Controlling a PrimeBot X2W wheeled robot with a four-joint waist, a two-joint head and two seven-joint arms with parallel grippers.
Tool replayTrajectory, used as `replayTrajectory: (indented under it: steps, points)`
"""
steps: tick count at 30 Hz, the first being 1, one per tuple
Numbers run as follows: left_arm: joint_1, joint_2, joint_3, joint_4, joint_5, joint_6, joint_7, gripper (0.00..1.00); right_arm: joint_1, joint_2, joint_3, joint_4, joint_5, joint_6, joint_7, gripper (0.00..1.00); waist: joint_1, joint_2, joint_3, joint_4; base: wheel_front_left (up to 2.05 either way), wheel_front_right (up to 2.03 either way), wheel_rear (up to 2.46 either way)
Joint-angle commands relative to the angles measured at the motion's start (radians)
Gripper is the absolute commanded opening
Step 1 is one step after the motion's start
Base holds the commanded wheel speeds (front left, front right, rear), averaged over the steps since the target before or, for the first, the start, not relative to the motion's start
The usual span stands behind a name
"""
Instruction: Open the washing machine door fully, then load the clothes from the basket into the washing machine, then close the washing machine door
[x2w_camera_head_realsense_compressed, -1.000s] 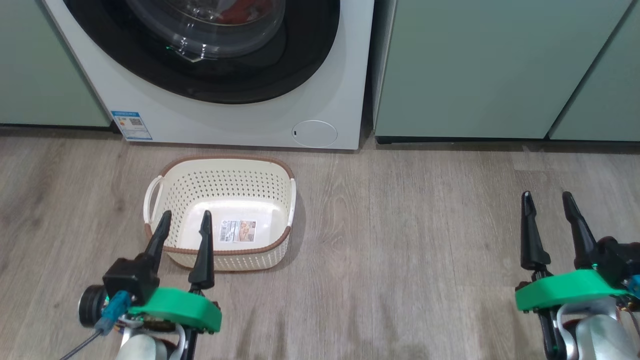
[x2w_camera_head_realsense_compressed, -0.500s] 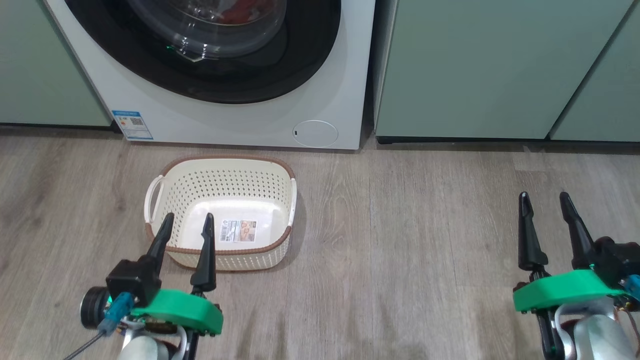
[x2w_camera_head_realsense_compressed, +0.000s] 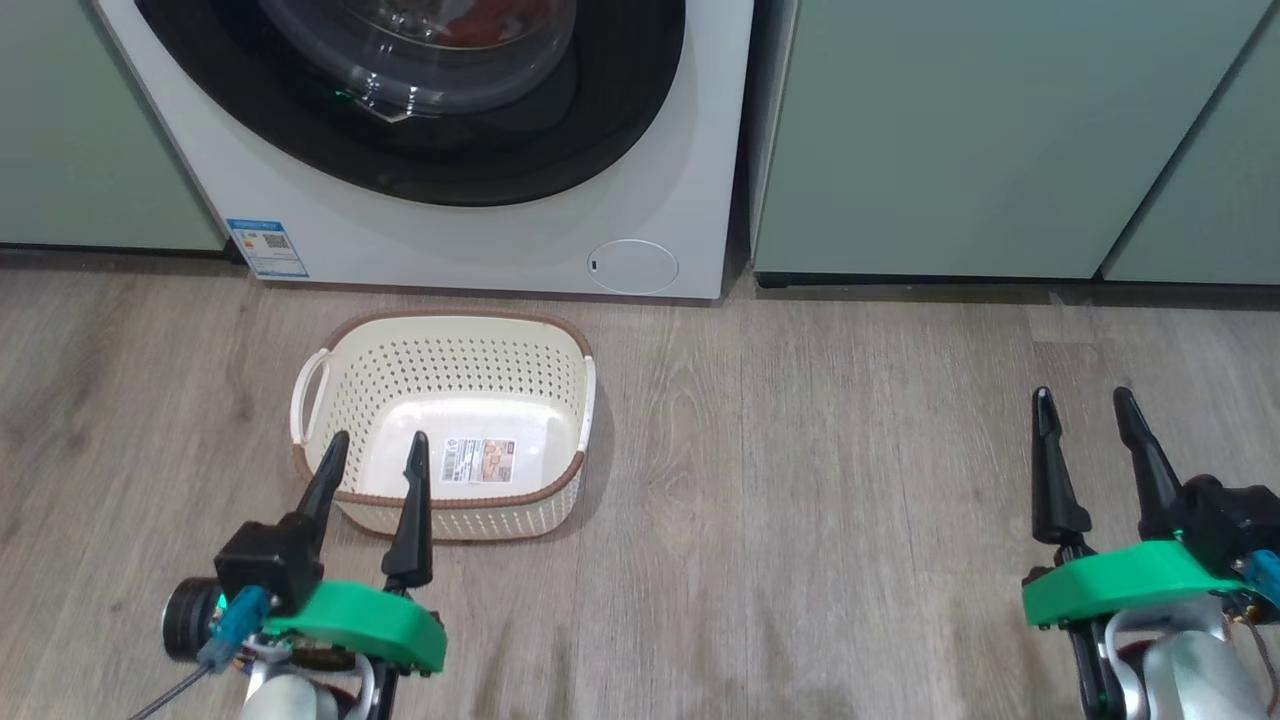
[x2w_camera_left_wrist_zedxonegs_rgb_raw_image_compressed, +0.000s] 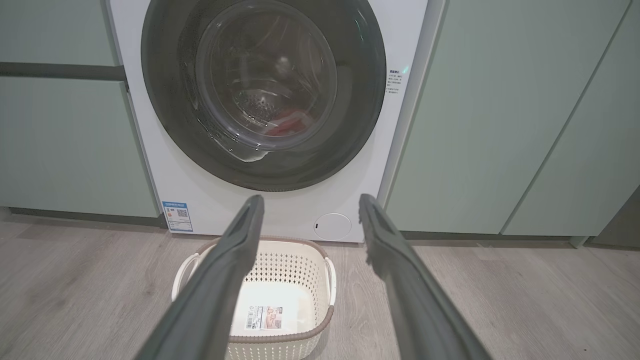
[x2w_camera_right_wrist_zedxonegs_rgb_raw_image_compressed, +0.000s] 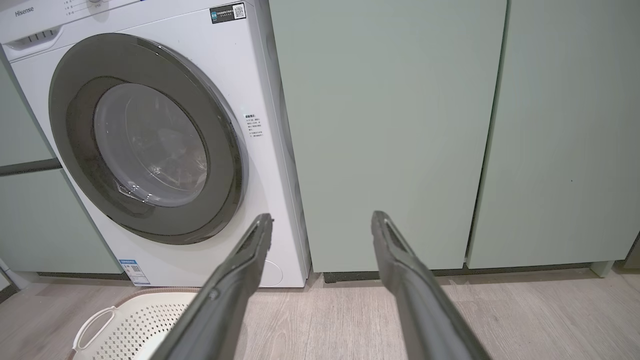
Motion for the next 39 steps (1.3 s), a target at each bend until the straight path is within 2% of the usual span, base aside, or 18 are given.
replayTrajectory:
  steps: [1, 13, 14, 18, 39]
  points:
    - [-0.020, 0.012, 0.035, -0.028, -0.007, -0.007, -0.010, 1.00, -0.021, -0.003, 0.029, -0.028, 0.005, 0.000, -0.002, 1.00, 0.0000, -0.0001, 0.000, 0.001, 0.00, 0.00, 0.00]
    - [-0.023, 0.012, 0.042, -0.022, -0.011, -0.017, -0.010, 1.00, -0.025, -0.003, 0.038, -0.021, 0.012, 0.000, -0.002, 1.00, 0.0000, -0.0001, 0.002, 0.002, 0.00, 0.00, 0.00]
    - [0.000, 0.000, 0.004, 0.005, -0.002, -0.017, 0.000, 0.00, 0.000, 0.000, 0.012, 0.007, 0.009, 0.000, 0.000, 0.00, 0.0000, -0.0001, 0.002, 0.002, 0.00, 0.00, 0.00]
    - [0.014, -0.003, -0.003, 0.059, -0.010, -0.017, 0.007, 0.00, 0.010, 0.001, 0.015, 0.062, 0.014, 0.000, 0.003, 0.00, 0.0000, -0.0001, 0.002, 0.002, 0.00, 0.00, 0.00]
    - [-0.004, -0.001, 0.032, 0.067, -0.248, -0.035, 0.068, 0.00, -0.004, 0.000, 0.013, 0.063, 0.250, 0.000, 0.066, 0.00, 0.0000, -0.0001, 0.002, -0.001, 0.00, 0.00, 0.00]
